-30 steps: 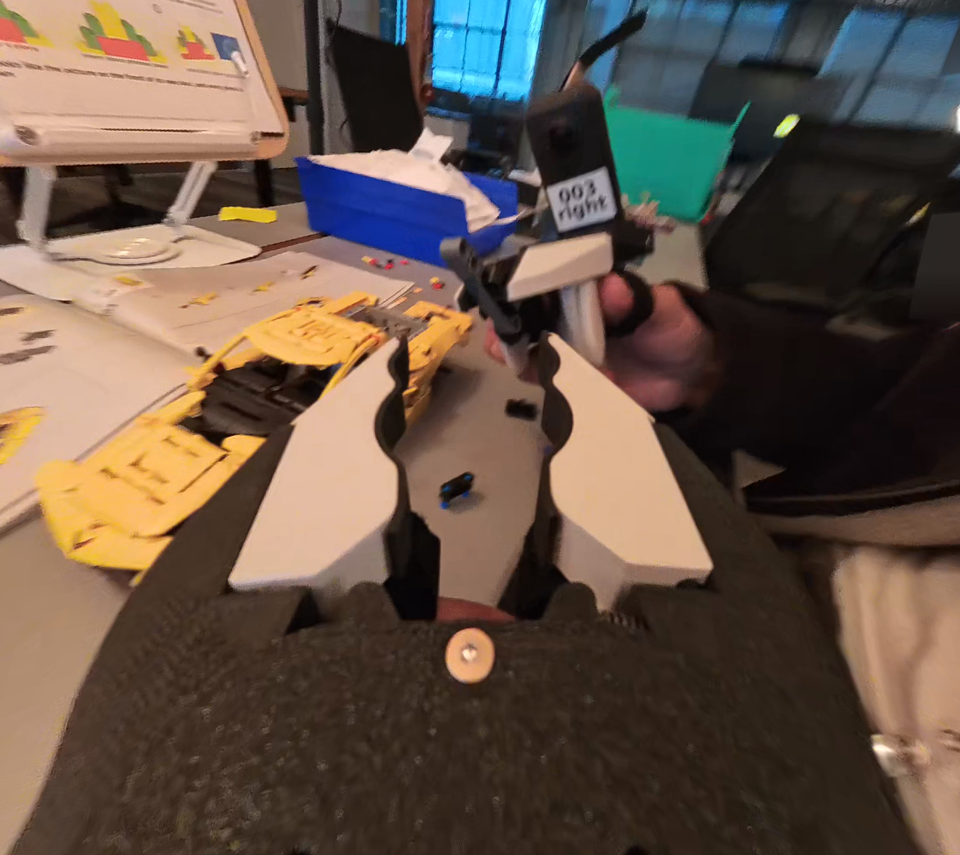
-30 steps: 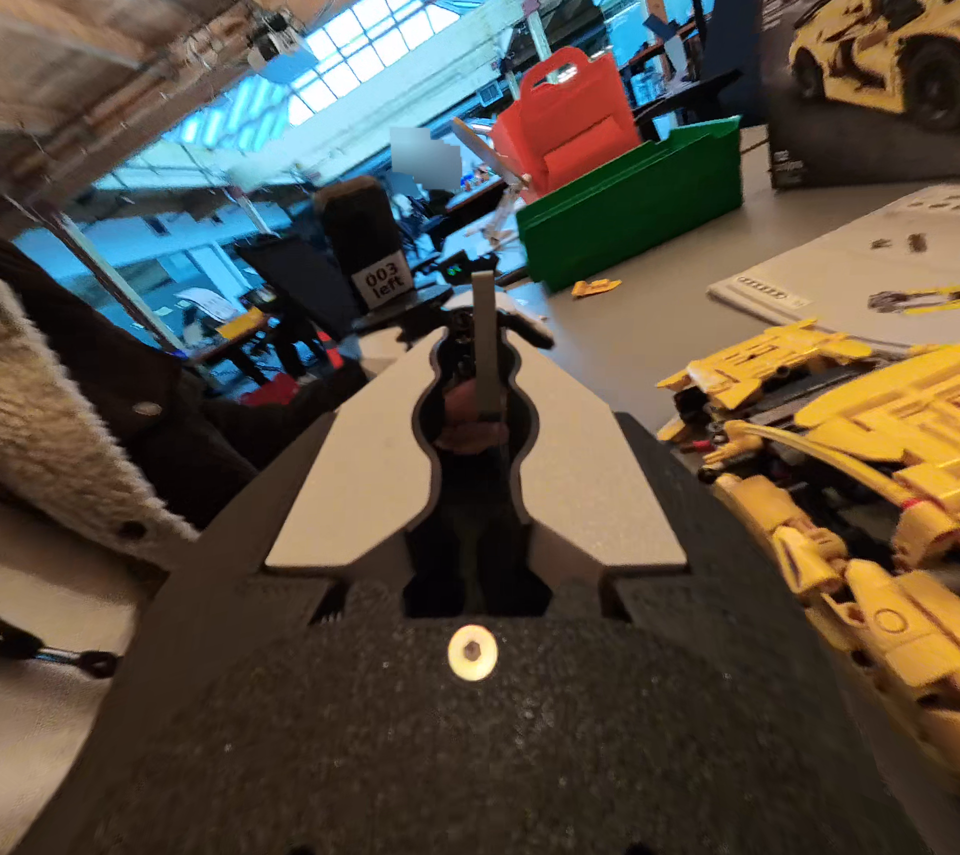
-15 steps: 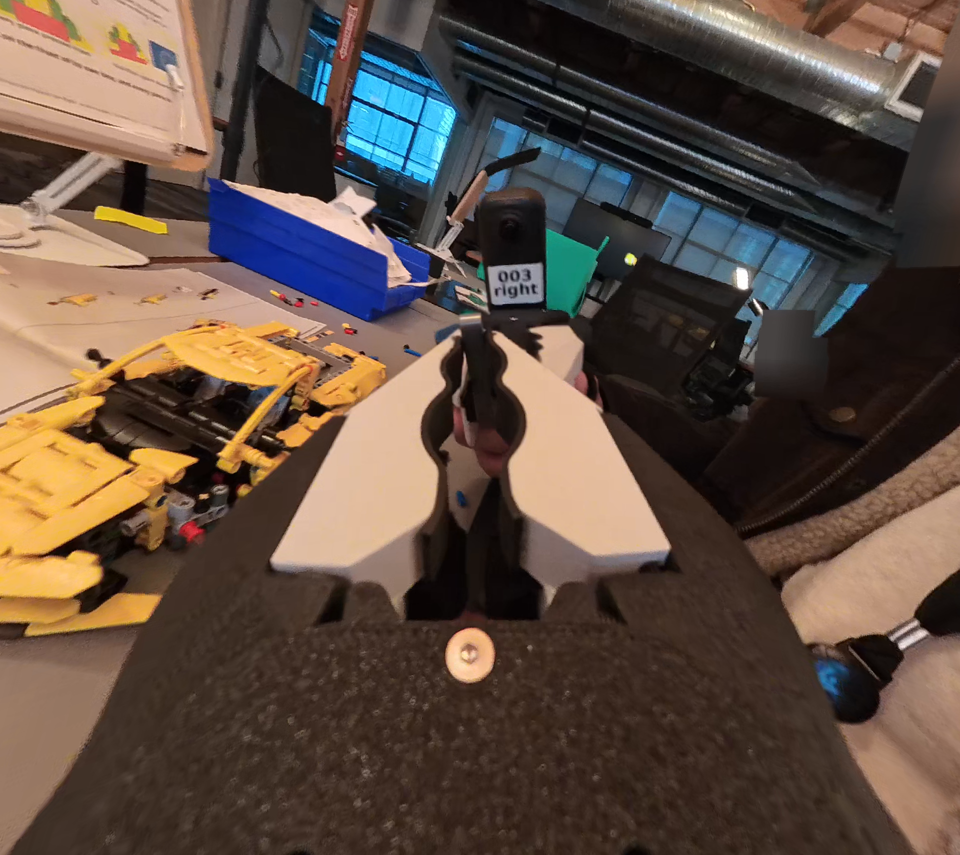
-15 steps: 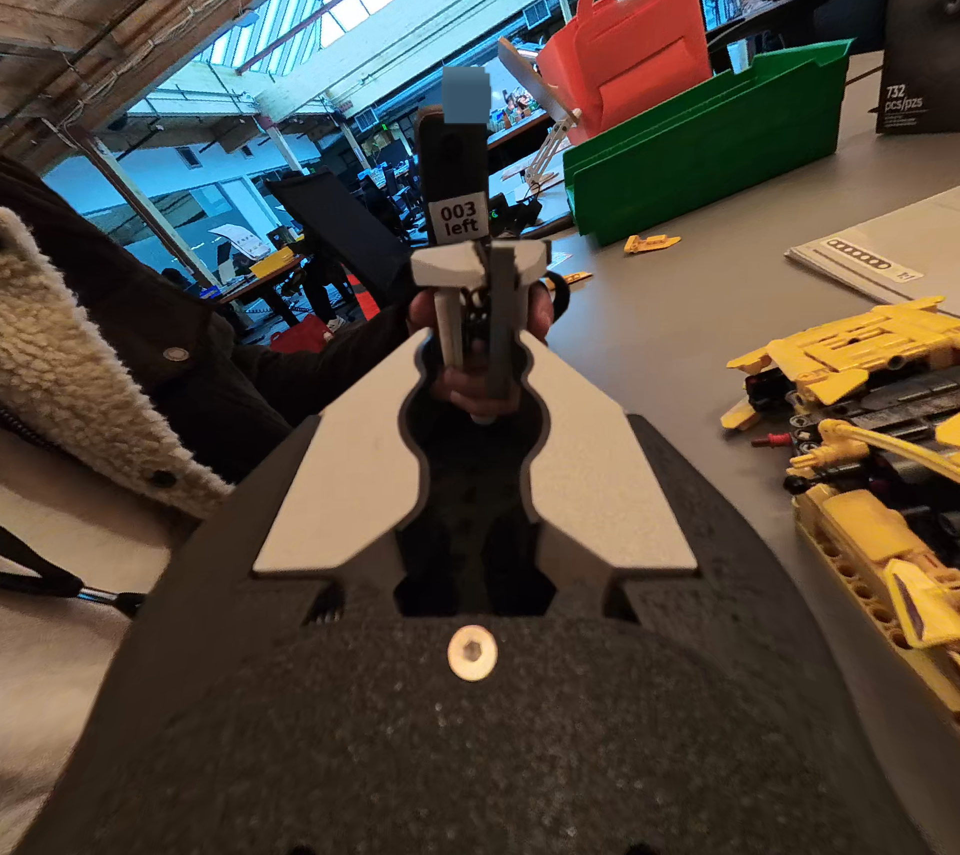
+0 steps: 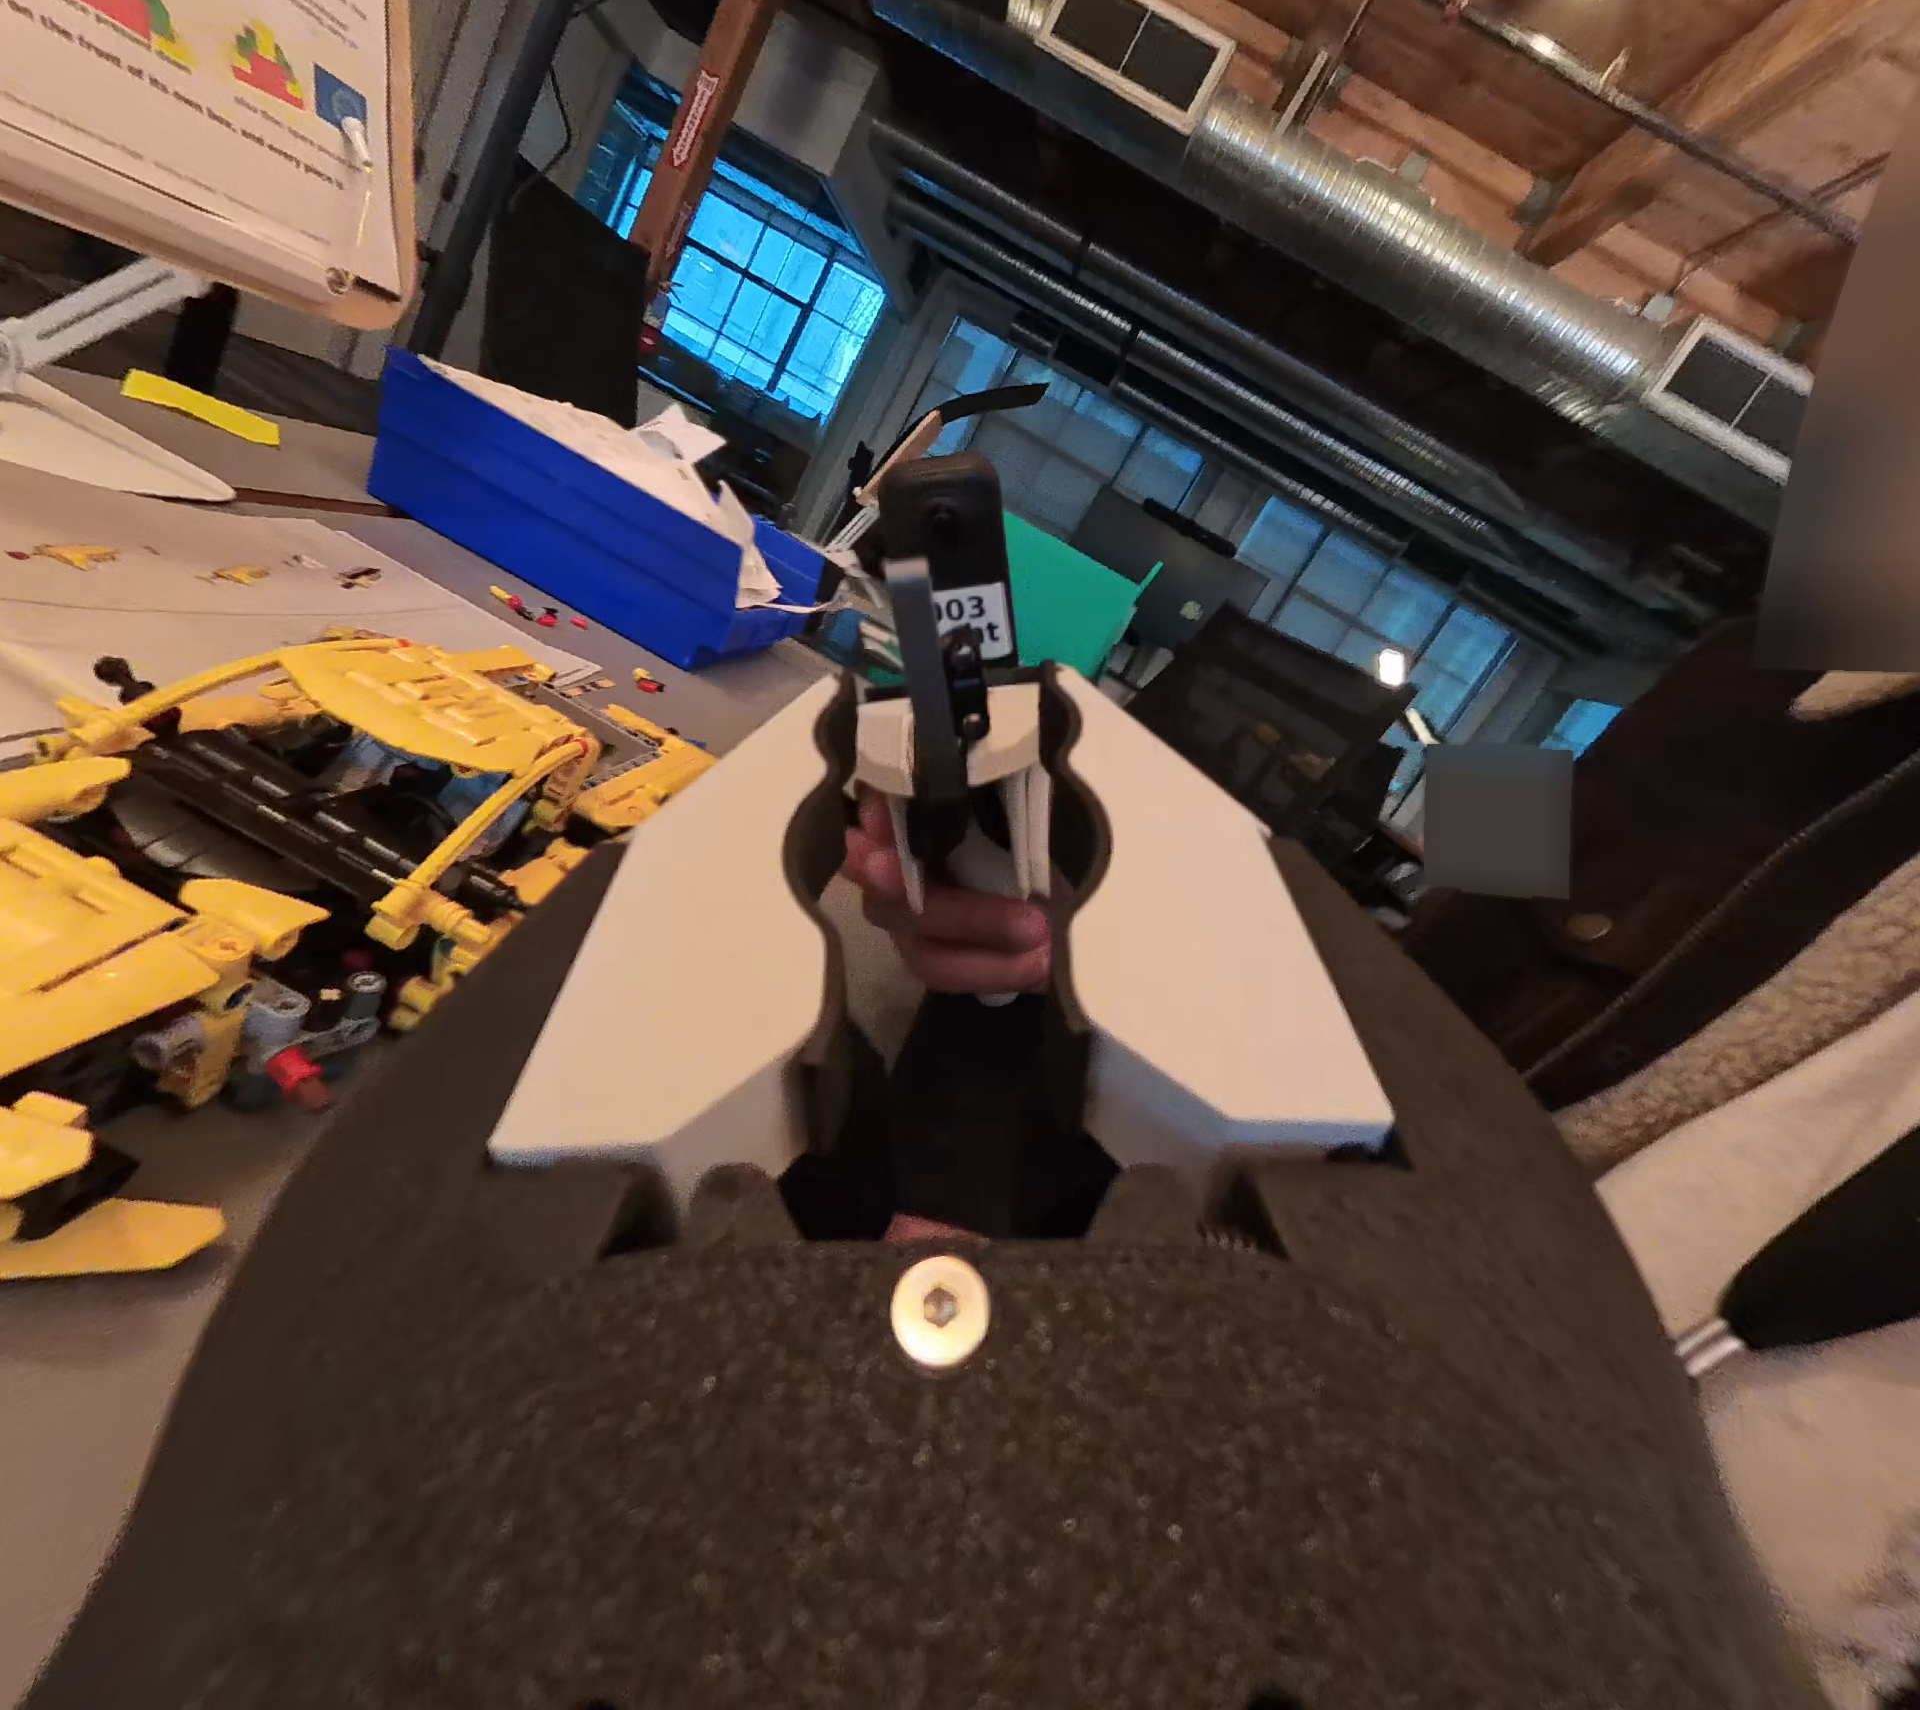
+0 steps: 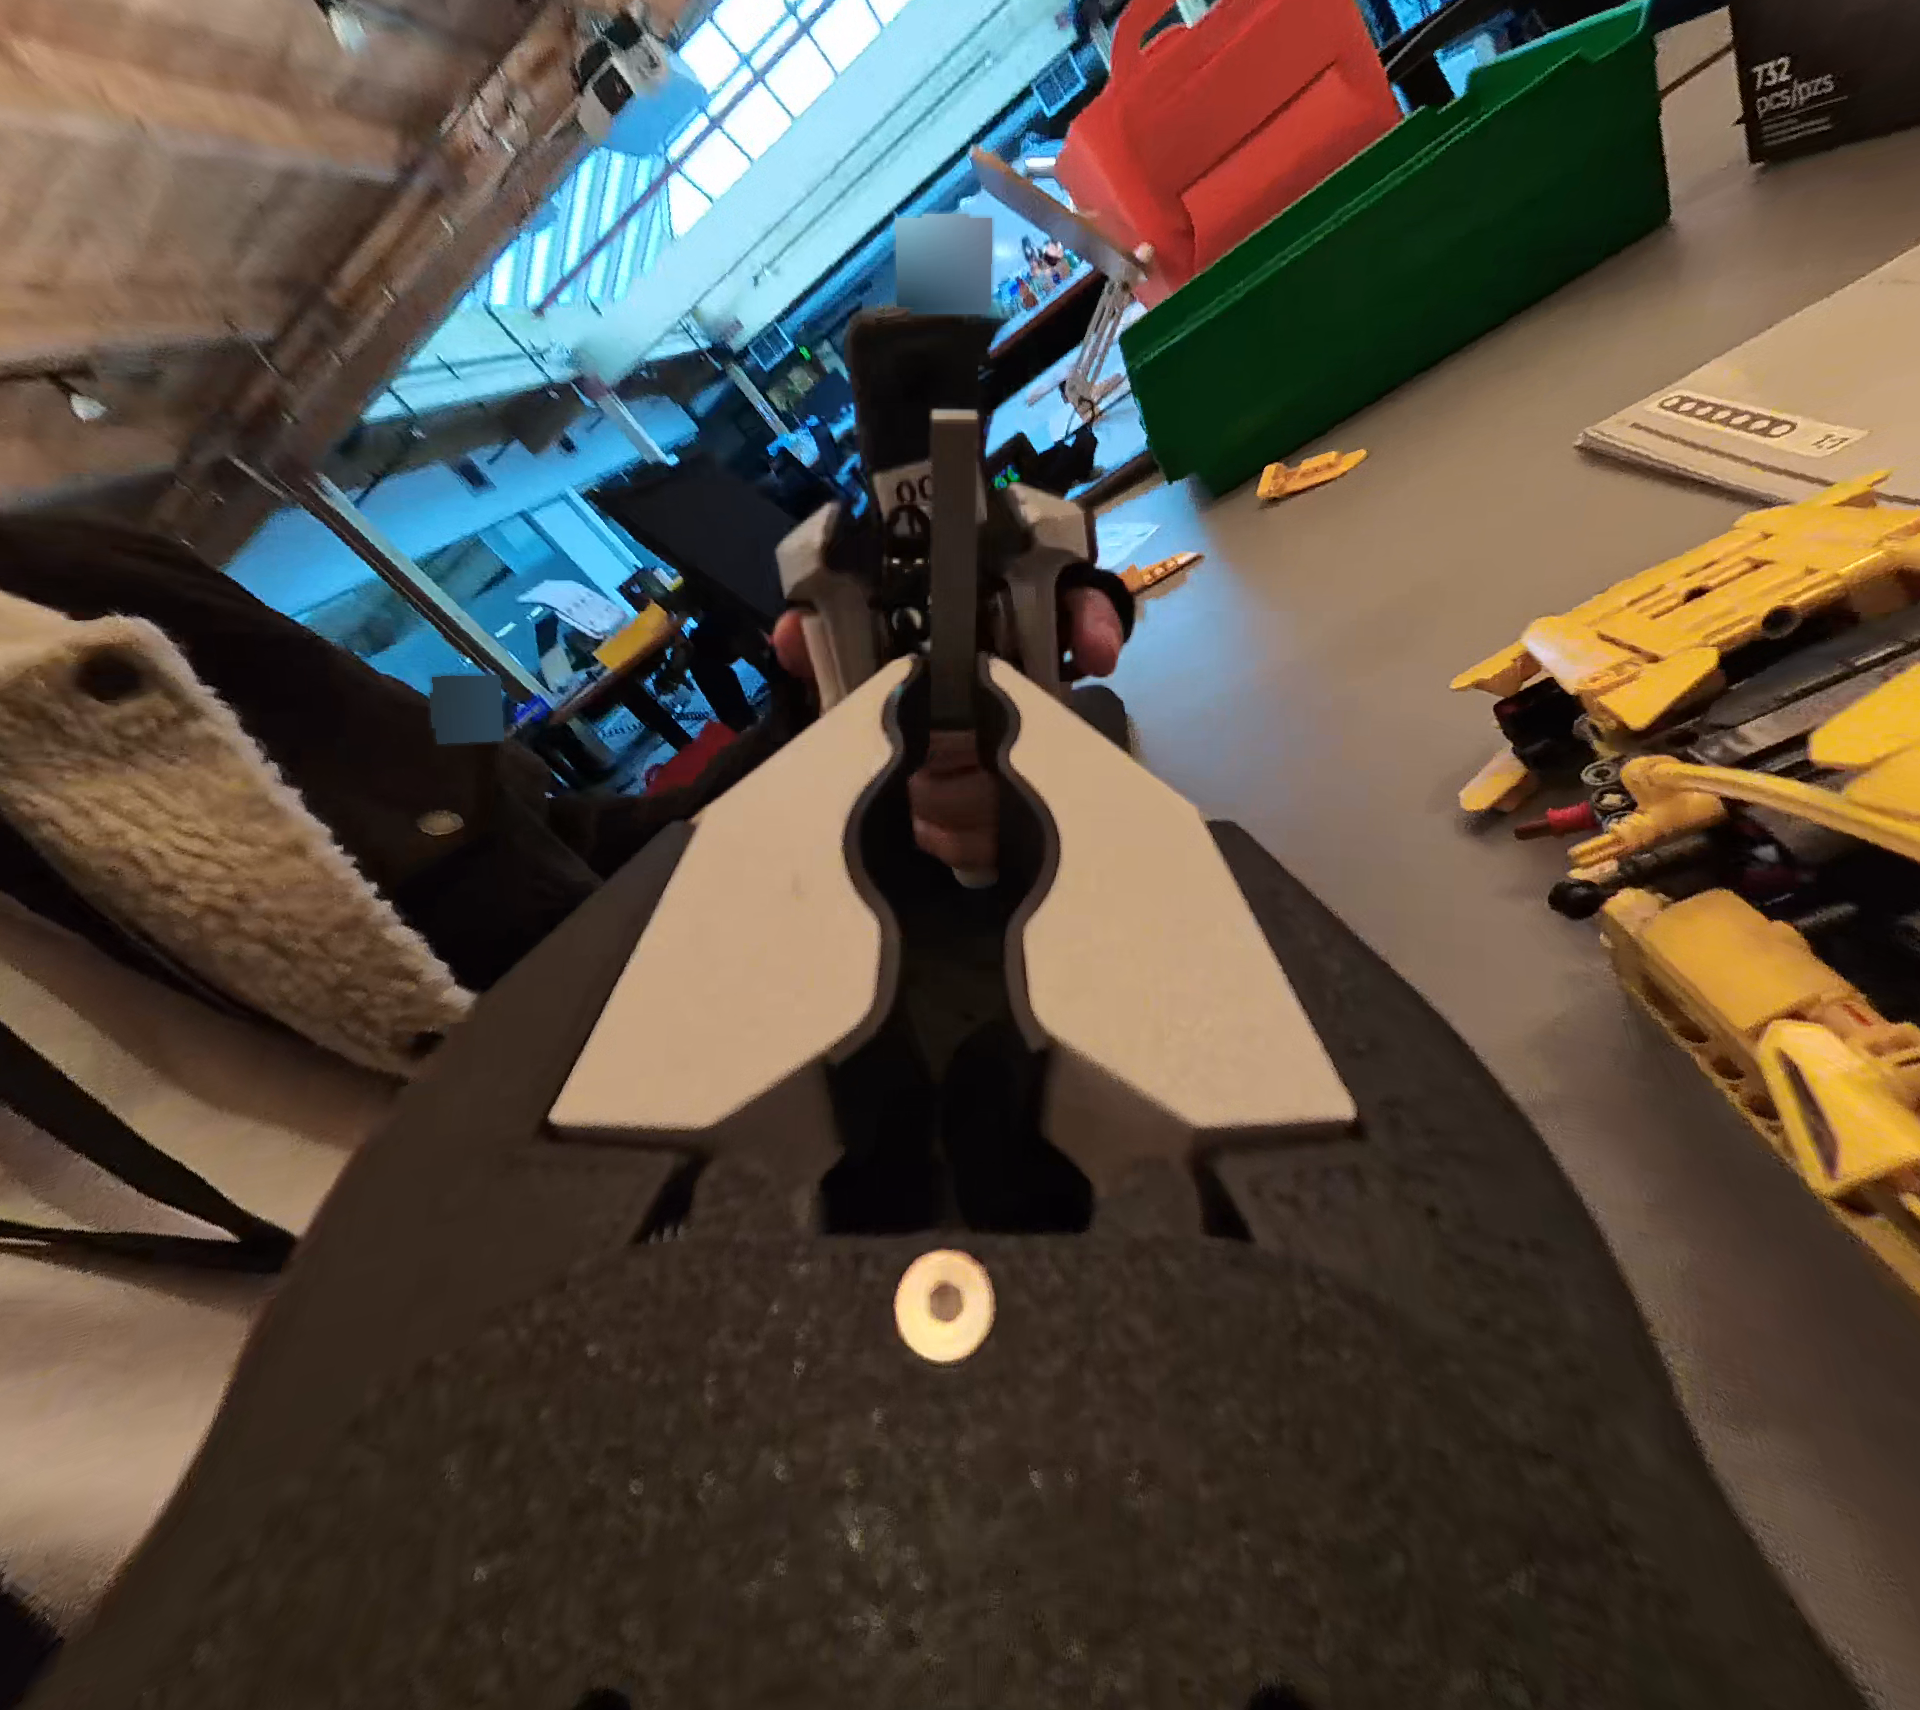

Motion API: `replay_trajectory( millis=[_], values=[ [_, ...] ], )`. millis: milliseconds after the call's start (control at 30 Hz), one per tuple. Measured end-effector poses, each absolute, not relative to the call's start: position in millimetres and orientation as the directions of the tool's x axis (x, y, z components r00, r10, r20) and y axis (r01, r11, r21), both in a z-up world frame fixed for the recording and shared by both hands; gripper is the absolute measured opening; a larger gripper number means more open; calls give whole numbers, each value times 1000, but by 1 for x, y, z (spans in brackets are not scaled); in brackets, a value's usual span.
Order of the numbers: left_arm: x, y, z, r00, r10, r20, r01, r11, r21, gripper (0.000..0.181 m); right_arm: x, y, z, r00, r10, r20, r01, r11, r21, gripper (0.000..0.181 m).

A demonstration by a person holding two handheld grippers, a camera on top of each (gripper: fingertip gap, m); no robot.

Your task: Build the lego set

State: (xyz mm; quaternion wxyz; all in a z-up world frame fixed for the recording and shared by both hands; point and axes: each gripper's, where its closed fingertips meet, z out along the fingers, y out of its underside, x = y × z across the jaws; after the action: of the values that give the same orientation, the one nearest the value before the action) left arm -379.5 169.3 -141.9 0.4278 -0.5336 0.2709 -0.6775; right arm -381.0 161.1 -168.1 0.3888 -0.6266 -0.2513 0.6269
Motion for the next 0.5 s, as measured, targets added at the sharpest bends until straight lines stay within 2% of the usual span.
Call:
replay_trajectory(
  millis=[100, 167, 300, 367, 500],
  values=[
    [-374, 170, -146, -17, -882, 472, 281, -457, -844, 31, -382, 161, -172, 108, 808, -579, -153, -562, -813, 7],
    [-375, 169, -145, -39, -874, 484, 289, -473, -832, 25, -385, 160, -174, 113, 809, -576, -135, -562, -816, 7],
    [-371, 164, -148, -55, -875, 480, 257, -477, -840, 24, -386, 160, -176, 124, 814, -567, -127, -554, -823, 7],
    [-369, 163, -150, -50, -878, 476, 241, -473, -848, 16, -387, 158, -174, 115, 820, -561, -124, -548, -827, 7],
    [-371, 162, -151, -74, -866, 494, 229, -497, -837, 16, -388, 159, -175, 134, 834, -535, -119, -522, -844, 7]
  ],
)
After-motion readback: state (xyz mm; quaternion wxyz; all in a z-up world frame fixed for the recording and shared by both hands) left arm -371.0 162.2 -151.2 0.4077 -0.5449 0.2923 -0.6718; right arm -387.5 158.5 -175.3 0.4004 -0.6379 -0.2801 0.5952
